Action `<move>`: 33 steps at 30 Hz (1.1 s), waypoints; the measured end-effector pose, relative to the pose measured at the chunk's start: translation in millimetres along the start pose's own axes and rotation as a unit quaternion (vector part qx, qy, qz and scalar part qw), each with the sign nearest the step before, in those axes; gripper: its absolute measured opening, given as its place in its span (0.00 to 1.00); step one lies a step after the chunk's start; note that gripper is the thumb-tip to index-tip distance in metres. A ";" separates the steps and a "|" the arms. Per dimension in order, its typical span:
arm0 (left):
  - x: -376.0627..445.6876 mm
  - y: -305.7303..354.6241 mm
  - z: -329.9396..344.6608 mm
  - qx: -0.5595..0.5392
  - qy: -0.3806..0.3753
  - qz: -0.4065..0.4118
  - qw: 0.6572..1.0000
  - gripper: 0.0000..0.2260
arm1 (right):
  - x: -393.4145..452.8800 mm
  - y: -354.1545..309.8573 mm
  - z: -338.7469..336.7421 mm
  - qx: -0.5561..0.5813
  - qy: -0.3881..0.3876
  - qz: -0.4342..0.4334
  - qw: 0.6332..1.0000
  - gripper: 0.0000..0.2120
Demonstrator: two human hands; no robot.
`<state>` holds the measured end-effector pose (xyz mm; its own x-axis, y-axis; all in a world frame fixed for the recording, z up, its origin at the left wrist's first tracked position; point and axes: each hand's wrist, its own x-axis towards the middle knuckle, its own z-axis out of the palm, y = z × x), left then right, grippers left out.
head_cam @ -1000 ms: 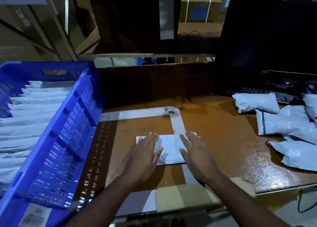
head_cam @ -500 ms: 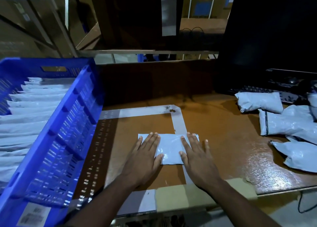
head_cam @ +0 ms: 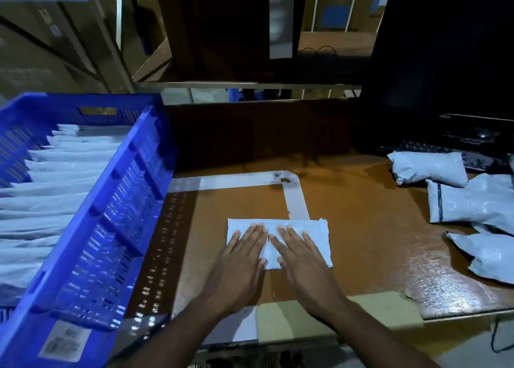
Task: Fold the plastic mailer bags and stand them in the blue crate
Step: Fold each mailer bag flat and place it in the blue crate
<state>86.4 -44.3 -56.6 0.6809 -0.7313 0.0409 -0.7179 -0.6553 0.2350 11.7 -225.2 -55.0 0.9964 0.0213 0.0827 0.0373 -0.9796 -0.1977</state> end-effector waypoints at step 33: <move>10.9 -4.3 -5.2 0.000 -0.006 -0.073 0.997 0.38 | -7.4 17.5 -12.1 0.036 -0.013 0.078 0.996 0.33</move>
<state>97.6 -48.5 -52.1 0.7763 -0.6304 -0.0049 -0.6114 -0.7547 0.2379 4.0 -244.9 -47.3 0.9921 -0.1239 0.0211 -0.1133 -0.9545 -0.2759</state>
